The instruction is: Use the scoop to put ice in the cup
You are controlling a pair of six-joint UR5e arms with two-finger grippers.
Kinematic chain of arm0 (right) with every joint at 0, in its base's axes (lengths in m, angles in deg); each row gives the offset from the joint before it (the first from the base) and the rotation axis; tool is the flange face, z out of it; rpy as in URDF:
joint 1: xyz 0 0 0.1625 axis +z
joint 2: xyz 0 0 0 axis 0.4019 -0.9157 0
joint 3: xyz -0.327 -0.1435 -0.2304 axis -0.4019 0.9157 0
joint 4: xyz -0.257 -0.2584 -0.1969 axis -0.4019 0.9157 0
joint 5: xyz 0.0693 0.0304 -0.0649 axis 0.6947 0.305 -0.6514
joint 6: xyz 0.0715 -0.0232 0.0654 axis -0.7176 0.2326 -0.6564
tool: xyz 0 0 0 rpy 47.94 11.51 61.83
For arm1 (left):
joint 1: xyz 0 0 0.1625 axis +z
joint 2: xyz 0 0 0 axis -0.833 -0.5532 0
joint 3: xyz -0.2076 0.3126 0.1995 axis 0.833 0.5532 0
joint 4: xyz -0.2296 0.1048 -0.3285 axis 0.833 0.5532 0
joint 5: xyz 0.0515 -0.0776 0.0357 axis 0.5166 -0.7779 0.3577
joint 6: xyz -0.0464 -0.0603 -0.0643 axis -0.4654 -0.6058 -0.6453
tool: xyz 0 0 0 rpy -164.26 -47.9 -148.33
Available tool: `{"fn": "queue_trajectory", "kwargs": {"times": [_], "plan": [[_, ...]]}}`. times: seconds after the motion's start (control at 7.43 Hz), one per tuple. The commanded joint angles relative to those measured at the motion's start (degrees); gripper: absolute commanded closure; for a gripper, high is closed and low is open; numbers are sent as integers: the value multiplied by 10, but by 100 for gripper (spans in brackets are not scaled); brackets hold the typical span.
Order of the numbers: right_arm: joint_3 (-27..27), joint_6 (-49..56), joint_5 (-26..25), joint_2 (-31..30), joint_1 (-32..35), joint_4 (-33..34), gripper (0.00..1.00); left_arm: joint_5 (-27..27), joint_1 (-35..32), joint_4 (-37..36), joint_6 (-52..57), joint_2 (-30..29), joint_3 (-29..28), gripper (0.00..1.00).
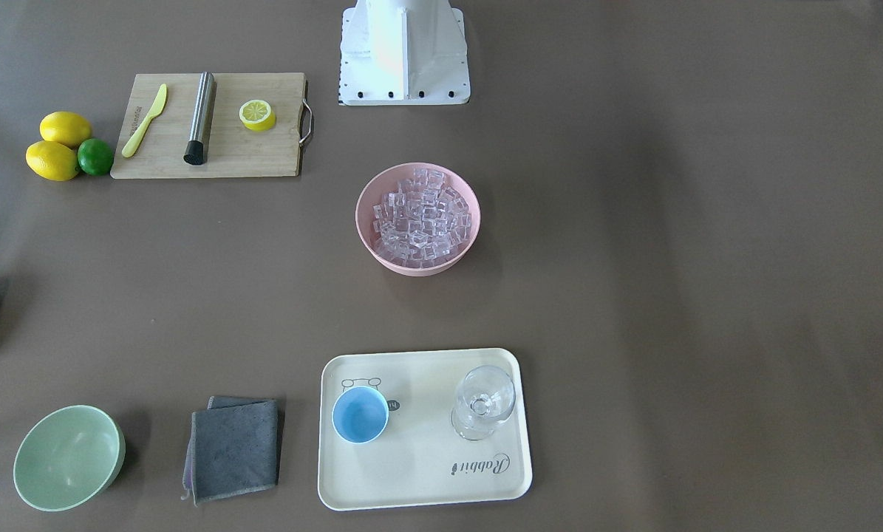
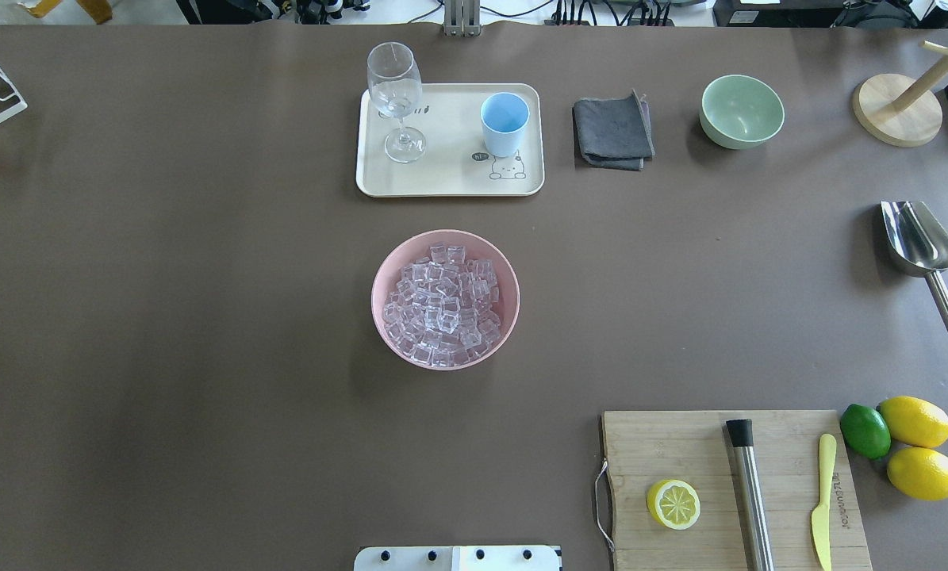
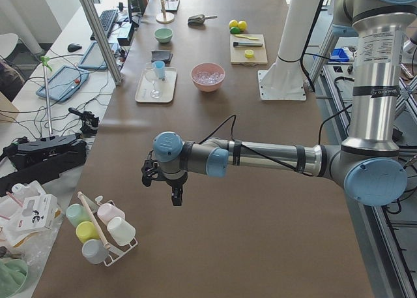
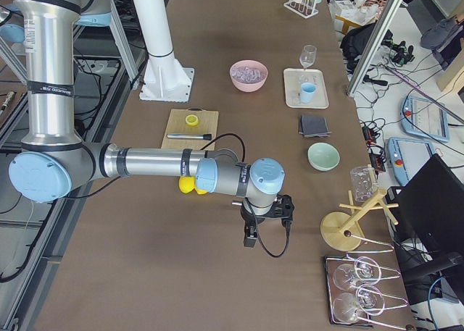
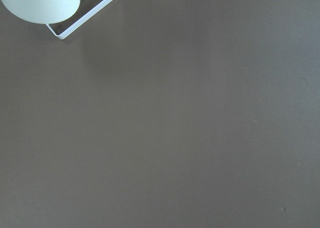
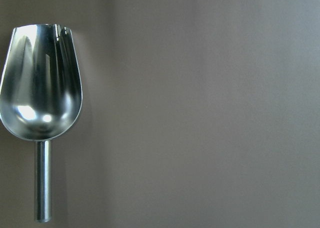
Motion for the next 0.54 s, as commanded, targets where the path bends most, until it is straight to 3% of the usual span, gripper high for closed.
{"fn": "queue_trajectory", "kwargs": {"times": [0.0, 0.4], "plan": [[1, 1, 1, 0, 0, 0, 0, 0, 2, -1, 1, -1, 0, 1], [-3, -1, 1, 0, 0, 0, 0, -1, 7, 0, 1, -4, 7, 1]]}}
